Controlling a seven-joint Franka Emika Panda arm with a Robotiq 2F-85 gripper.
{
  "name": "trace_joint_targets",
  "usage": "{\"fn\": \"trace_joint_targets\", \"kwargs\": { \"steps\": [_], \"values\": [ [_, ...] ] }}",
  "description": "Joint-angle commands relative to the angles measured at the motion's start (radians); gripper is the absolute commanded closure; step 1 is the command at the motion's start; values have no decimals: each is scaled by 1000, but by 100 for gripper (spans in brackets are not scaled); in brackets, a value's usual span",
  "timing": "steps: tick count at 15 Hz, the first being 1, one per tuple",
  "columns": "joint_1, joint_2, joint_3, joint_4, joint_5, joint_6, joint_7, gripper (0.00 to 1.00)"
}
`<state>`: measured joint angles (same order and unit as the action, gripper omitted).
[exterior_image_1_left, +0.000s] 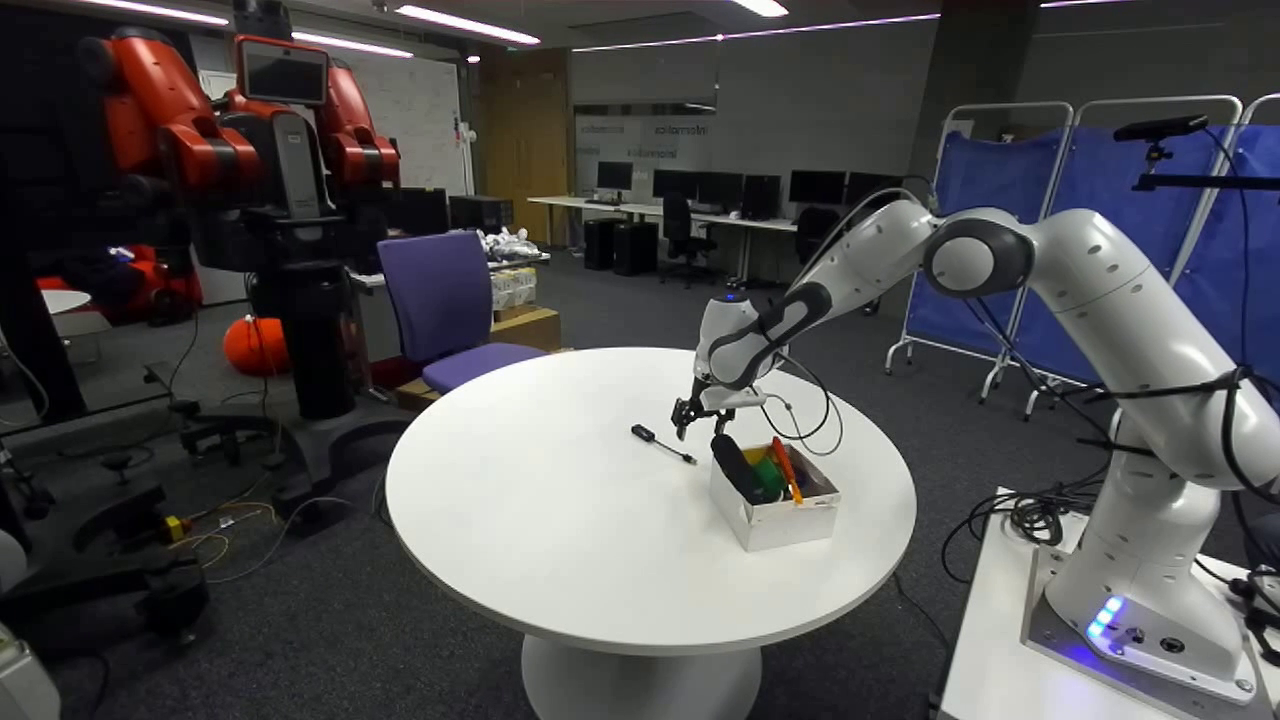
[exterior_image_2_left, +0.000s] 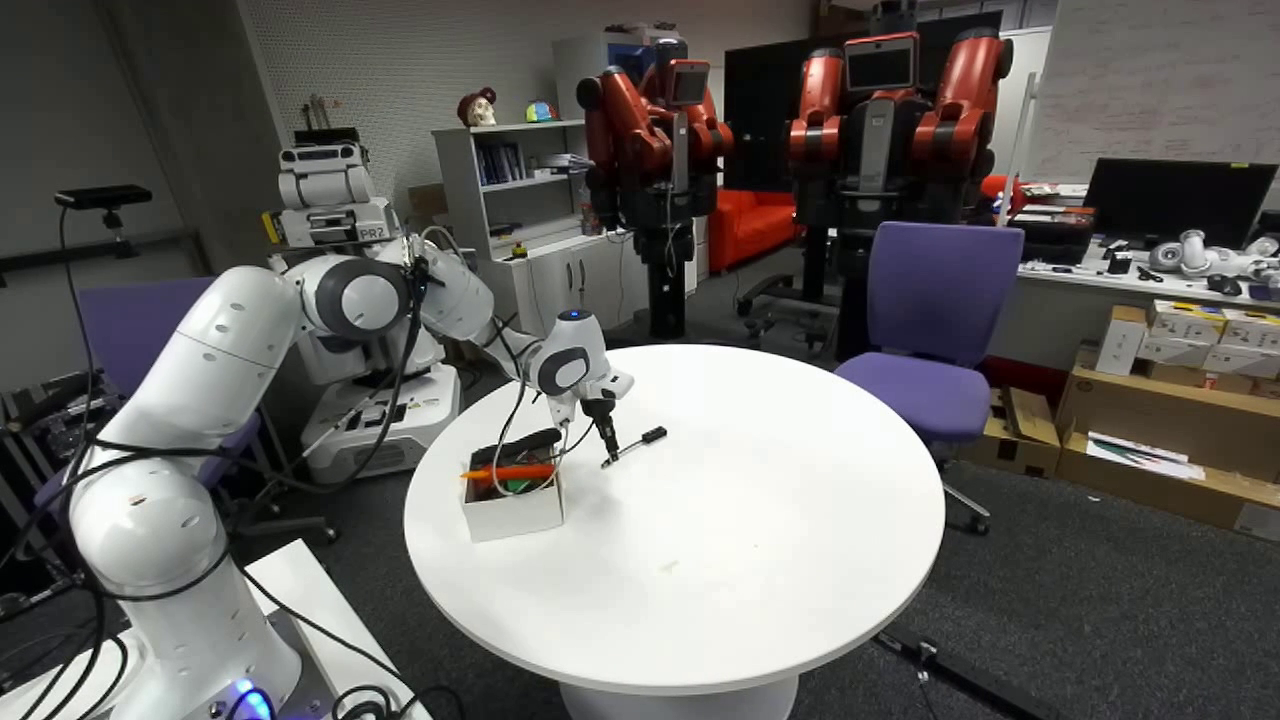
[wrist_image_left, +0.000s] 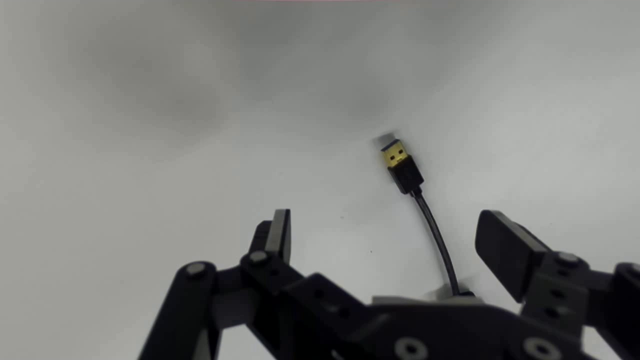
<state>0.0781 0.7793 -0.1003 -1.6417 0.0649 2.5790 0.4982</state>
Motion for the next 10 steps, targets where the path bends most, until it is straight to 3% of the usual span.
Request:
{"fn": "trace_joint_targets", "kwargs": {
  "steps": [1,8,10],
  "values": [
    [3,32,-7,61,10,-46,-23,0],
    [26,92,-30,113,-3,-44,-1,0],
    [32,107,-36,132,-2,-57,8,7]
  ]
}}
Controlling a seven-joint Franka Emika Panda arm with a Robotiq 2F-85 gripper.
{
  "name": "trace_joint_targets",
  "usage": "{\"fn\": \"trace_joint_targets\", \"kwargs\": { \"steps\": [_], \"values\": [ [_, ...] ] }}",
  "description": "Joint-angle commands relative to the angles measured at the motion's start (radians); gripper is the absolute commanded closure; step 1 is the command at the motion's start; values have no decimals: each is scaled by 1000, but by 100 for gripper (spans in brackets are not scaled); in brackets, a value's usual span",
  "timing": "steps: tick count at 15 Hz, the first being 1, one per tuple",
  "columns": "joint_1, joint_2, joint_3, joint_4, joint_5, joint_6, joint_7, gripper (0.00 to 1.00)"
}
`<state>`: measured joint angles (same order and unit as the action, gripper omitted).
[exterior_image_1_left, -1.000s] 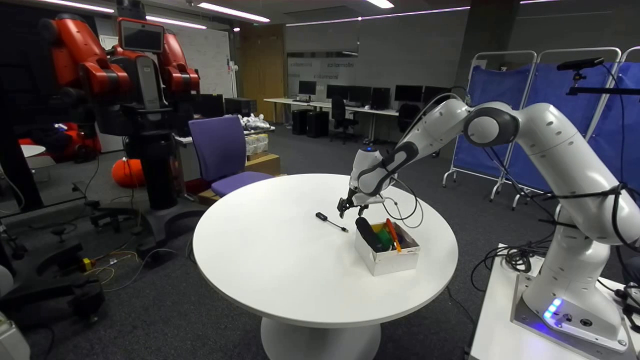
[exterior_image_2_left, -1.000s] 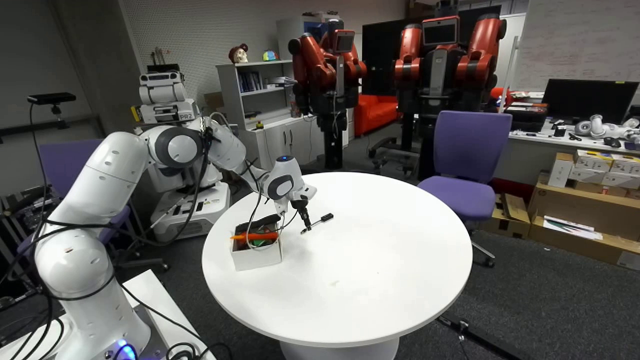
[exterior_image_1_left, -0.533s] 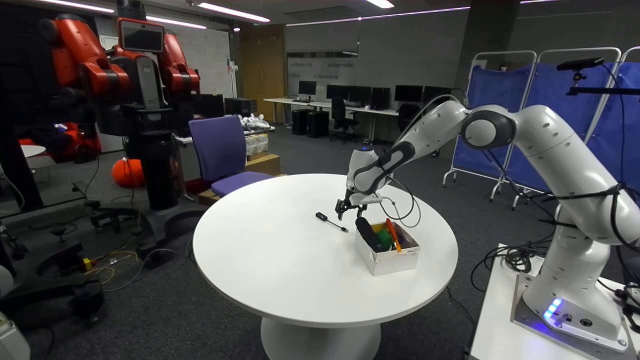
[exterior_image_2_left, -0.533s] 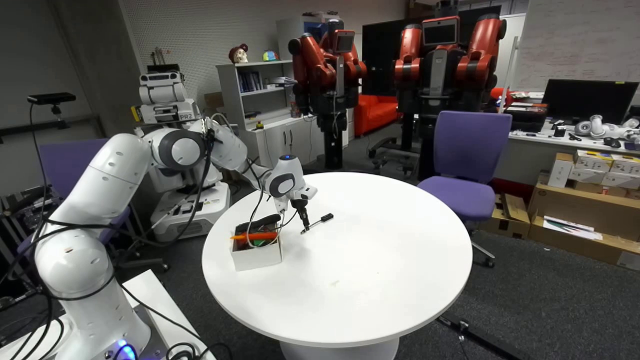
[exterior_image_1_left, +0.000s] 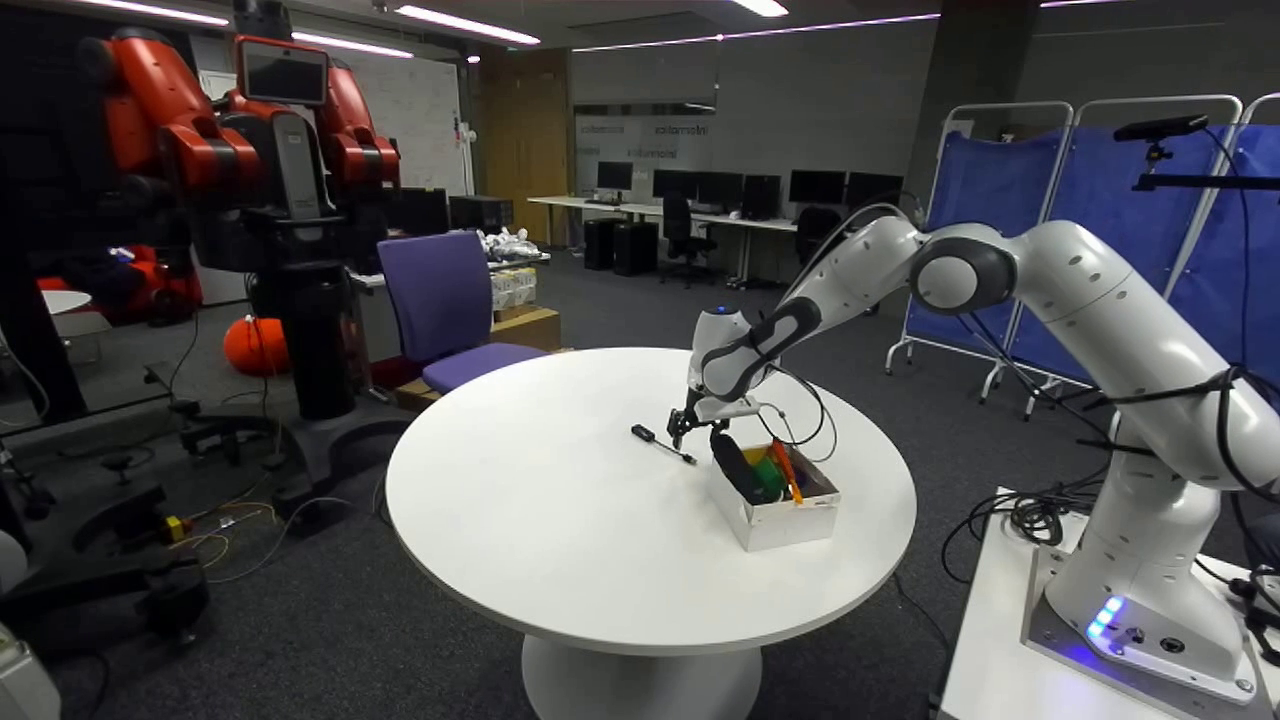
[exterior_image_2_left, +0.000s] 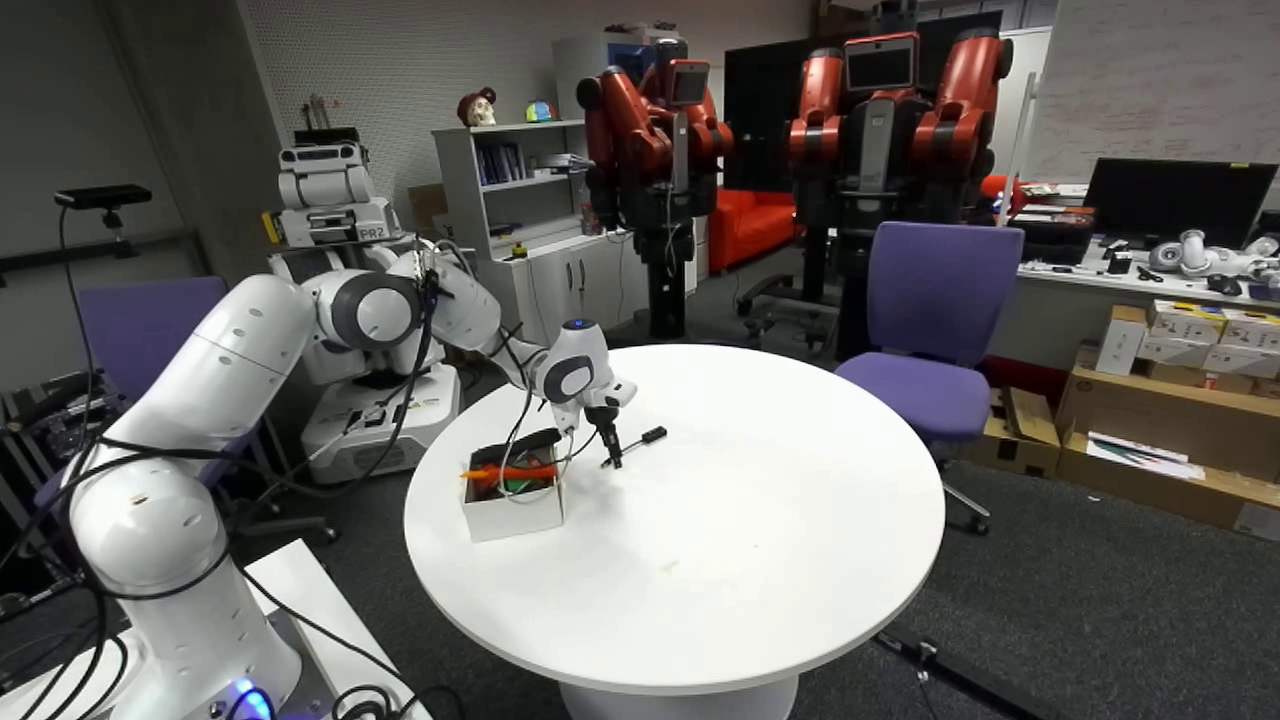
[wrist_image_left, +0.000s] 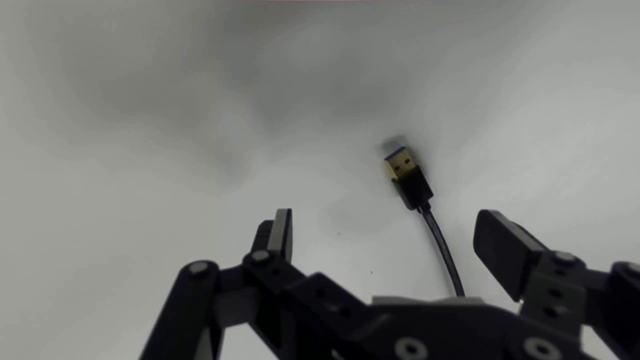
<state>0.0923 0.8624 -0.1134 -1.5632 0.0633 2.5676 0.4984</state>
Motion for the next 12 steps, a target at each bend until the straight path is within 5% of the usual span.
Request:
{"fn": "trace_joint_targets", "kwargs": {
  "steps": [1,8,12],
  "values": [
    [20,30,-25,63,-1,-53,12,8],
    [47,72,-54,107,-15,-74,28,8],
    [58,89,-66,123,-18,-80,30,23]
  ]
}}
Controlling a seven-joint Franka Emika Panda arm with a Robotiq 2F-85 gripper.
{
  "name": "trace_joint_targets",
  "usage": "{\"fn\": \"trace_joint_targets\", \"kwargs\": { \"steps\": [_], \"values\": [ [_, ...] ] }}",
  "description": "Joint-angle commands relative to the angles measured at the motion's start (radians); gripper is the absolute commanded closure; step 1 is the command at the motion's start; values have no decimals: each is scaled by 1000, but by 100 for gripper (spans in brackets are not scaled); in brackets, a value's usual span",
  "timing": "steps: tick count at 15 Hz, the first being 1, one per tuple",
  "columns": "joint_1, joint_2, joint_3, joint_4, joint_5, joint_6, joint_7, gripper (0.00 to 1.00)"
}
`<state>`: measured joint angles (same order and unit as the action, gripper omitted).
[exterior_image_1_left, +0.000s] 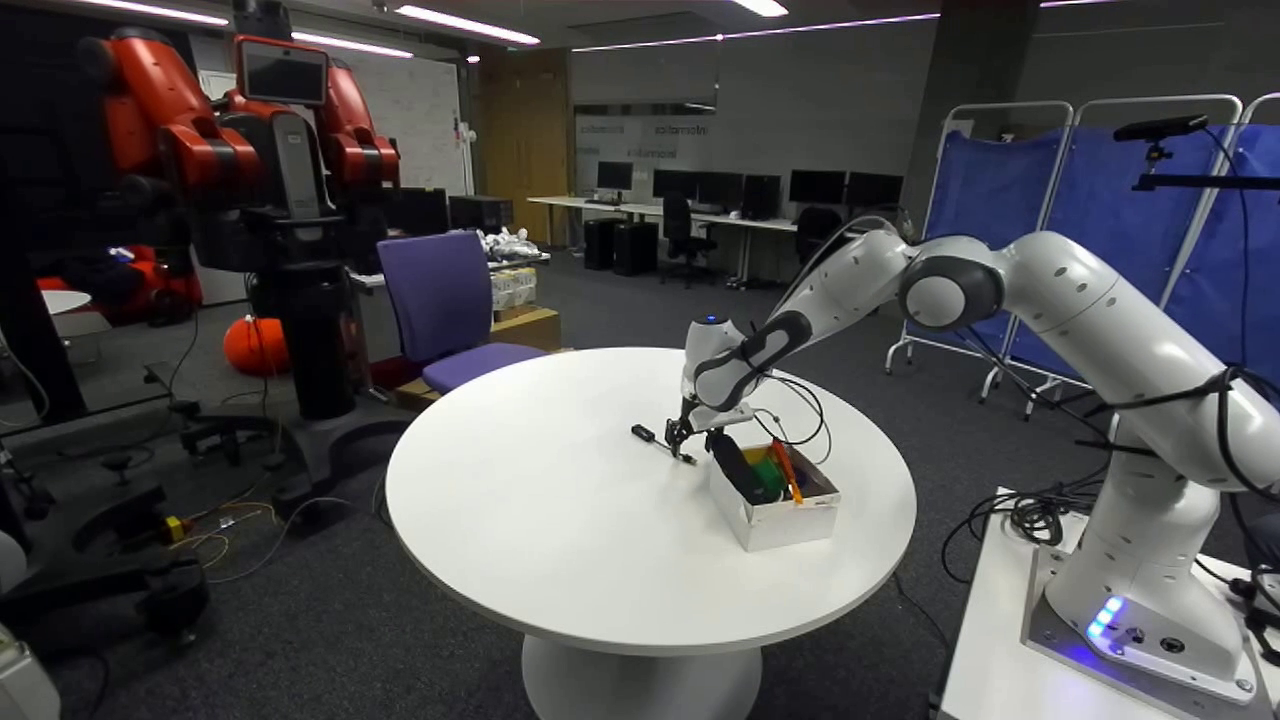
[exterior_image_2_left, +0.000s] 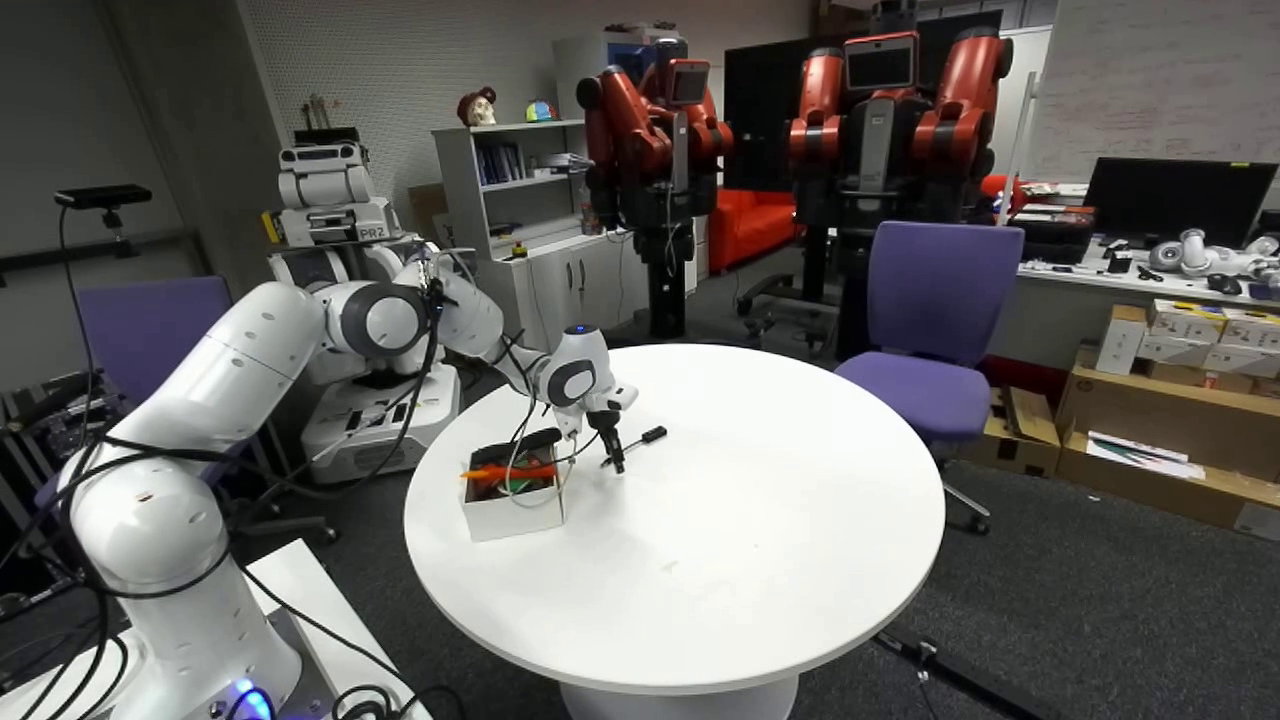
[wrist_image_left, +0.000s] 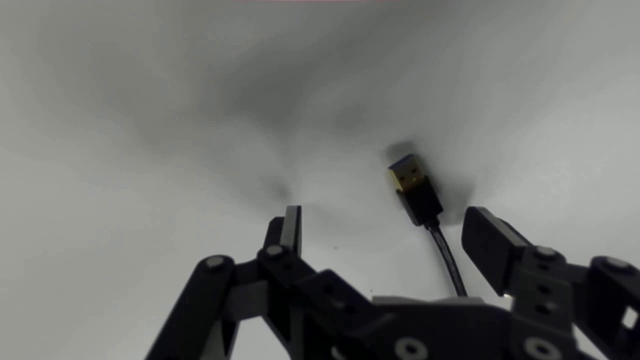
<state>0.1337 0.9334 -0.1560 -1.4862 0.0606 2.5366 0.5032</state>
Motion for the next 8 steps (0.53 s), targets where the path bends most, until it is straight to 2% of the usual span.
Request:
{"fn": "trace_joint_targets", "kwargs": {
  "steps": [1,2,3,8],
  "values": [
    [18,21,-25,49,-16,-51,25,39],
    [20,23,-27,52,-16,-54,27,47],
    [21,24,-30,55,-17,-56,28,48],
    [23,28,-31,75,-20,-82,33,86]
  ]
}}
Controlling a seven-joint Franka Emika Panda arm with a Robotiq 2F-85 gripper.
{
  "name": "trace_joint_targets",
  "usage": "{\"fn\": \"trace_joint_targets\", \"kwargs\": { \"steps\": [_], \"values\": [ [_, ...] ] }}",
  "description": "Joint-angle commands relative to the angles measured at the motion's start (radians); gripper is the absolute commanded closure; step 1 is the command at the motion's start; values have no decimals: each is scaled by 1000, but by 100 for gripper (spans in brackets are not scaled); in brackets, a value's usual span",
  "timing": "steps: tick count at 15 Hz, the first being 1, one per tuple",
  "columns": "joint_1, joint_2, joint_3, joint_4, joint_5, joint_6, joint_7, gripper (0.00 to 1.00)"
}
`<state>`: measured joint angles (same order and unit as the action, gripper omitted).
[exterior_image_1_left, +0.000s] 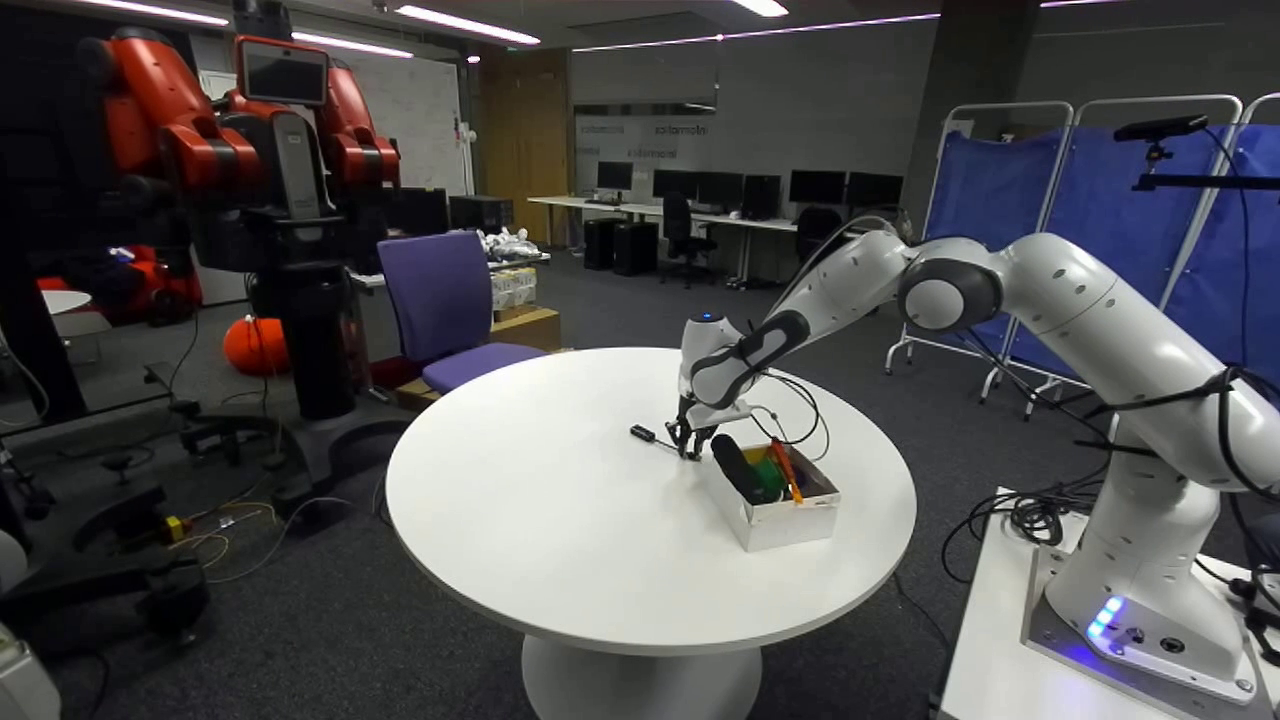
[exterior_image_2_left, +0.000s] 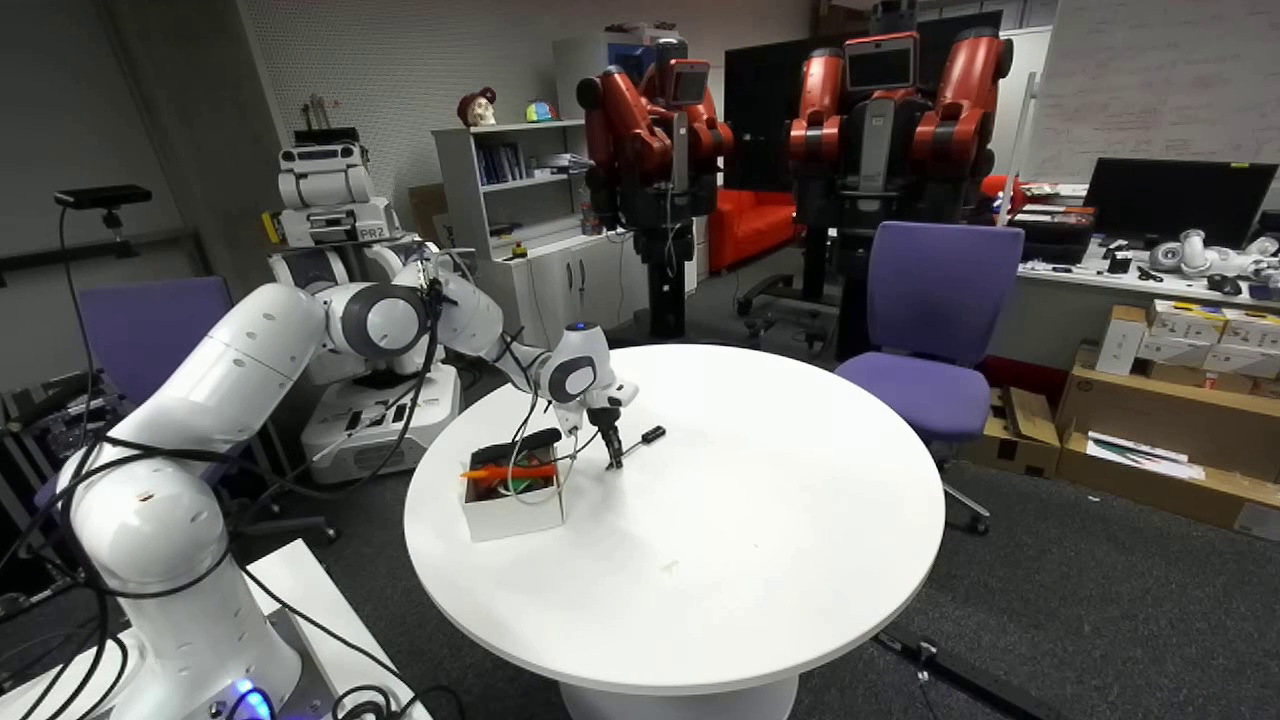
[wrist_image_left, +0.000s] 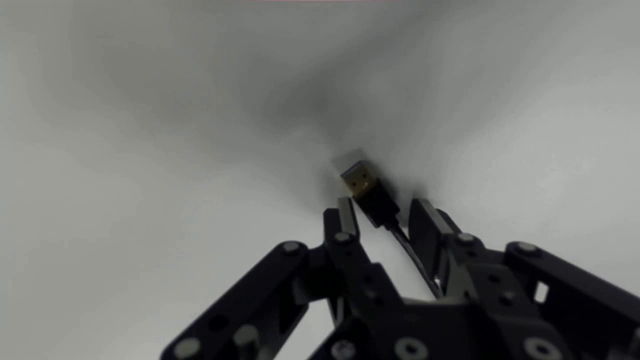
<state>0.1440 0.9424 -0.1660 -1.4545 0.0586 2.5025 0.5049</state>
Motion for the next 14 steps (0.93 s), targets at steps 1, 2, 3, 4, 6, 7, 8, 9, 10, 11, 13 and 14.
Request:
{"fn": "trace_joint_targets", "kwargs": {
  "steps": [1,2,3,4,6,7,8,9,10,11,13,14],
  "values": [
    [12,19,-21,46,-18,-50,32,93],
    [12,20,-21,48,-18,-52,32,99],
    [12,21,-21,51,-18,-53,33,100],
    [11,18,-21,49,-17,-54,35,96],
    [7,6,-16,42,-11,-52,32,96],
    [8,-1,-17,36,-10,-46,36,96],
    [7,-15,-16,26,-8,-41,38,96],
    [9,-35,-19,14,-6,-33,46,96],
    [10,-51,-20,5,-4,-28,53,96],
    [11,-78,-21,-11,-2,-22,61,96],
    [23,-138,-37,-43,-13,-15,92,96],
    [31,-171,-46,-60,-19,-15,111,96]
  ]
}}
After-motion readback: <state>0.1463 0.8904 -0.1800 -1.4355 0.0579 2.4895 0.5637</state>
